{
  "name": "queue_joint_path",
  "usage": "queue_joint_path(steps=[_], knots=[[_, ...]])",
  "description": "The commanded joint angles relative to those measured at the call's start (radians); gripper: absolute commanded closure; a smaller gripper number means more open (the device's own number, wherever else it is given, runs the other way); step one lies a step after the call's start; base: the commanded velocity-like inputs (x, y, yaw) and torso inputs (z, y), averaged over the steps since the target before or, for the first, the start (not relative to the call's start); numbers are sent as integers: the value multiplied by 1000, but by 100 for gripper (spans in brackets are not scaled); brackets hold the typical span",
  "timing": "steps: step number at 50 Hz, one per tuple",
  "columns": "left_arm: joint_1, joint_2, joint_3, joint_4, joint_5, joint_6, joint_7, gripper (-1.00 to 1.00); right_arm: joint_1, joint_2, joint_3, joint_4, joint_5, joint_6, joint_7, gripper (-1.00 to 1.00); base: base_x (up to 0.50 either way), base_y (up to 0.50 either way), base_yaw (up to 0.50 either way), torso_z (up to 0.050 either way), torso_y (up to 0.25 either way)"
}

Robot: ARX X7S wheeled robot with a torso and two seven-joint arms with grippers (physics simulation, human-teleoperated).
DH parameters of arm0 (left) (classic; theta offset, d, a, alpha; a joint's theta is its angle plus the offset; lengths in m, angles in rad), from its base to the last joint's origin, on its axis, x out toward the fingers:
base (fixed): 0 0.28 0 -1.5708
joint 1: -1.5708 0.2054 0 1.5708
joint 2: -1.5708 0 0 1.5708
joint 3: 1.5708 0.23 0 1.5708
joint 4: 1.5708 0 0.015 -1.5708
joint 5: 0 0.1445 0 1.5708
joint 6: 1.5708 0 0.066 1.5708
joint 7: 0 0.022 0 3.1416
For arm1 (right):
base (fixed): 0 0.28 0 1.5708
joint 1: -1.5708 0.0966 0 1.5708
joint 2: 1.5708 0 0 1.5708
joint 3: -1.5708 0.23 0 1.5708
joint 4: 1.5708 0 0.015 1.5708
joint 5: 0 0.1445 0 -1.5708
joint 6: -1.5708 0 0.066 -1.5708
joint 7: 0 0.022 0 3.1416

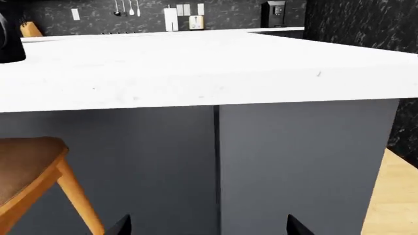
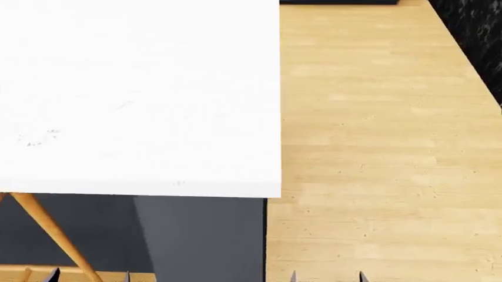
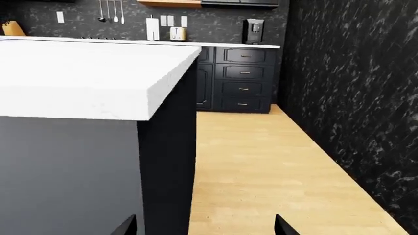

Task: Place the cup inside the bowl on the dining table and move the bowl to any counter.

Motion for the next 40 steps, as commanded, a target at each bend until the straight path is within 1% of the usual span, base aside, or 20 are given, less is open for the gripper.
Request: queue_joint_path(steps=[1,40], knots=[[2,-14,14,3,-13,1,-13,-100,1,11,-11,0,11,-1,19,-100,-113,500,0,0,0],[-4,-40,51,3,-39,3,-51,-100,3,41,-48,2,38,-5,49,-100,-133,500,0,0,0]])
